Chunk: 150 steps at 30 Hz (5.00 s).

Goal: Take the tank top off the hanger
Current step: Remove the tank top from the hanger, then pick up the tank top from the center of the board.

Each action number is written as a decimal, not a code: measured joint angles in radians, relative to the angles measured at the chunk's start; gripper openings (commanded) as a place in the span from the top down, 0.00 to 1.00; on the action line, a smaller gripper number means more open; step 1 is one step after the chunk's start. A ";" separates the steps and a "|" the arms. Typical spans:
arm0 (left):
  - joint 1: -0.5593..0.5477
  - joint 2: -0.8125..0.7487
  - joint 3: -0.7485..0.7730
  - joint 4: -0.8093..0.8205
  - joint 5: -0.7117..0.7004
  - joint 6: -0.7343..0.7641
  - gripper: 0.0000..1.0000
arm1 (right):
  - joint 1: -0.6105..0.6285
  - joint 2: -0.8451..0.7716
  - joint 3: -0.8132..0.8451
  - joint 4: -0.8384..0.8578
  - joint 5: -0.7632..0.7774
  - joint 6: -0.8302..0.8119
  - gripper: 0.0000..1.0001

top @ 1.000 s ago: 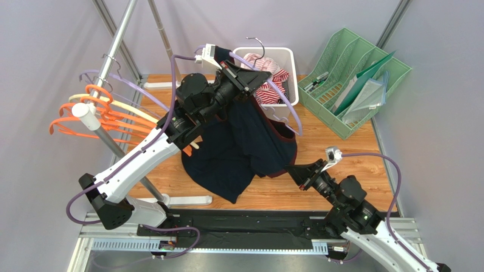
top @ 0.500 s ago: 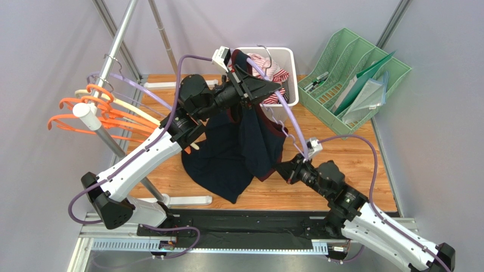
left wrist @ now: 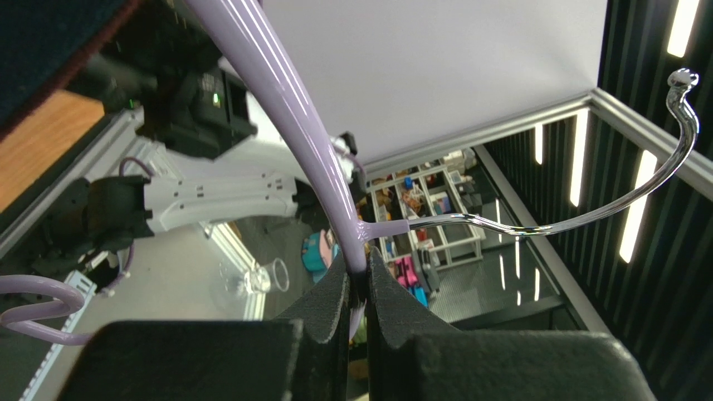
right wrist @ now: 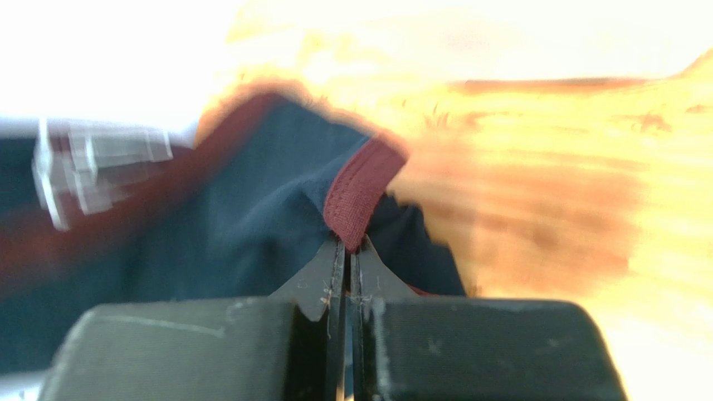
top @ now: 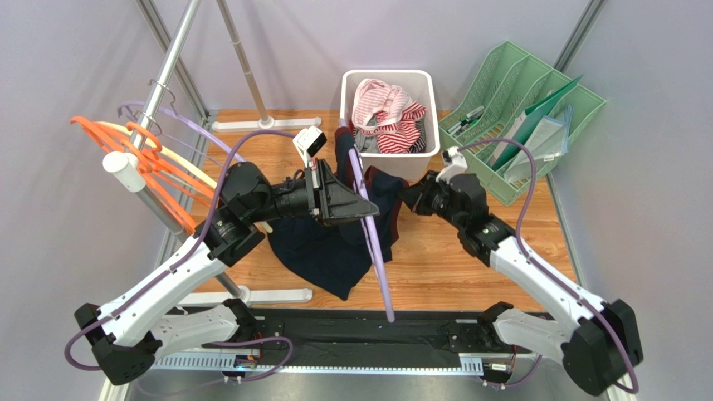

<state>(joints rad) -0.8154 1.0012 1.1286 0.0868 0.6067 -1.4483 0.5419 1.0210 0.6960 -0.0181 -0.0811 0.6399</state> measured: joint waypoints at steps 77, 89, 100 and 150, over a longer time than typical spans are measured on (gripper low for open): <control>-0.060 -0.142 -0.051 -0.286 0.165 0.232 1.00 | 0.097 0.341 0.870 -0.179 -0.202 -0.409 1.00; -0.060 -0.190 -0.039 -0.332 0.171 0.264 1.00 | 0.008 0.529 1.022 -0.458 -0.048 -0.303 1.00; -0.060 -0.145 0.143 -0.405 0.146 0.344 1.00 | 0.077 0.297 0.629 -0.450 -0.145 -0.298 1.00; -0.060 -0.087 0.270 -0.450 0.105 0.455 1.00 | 0.529 0.823 0.387 -0.191 0.415 -0.265 0.67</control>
<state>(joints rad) -0.8757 0.9142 1.3991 -0.3634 0.7120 -0.9936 1.0706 1.8439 1.0828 -0.2089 0.3336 0.3752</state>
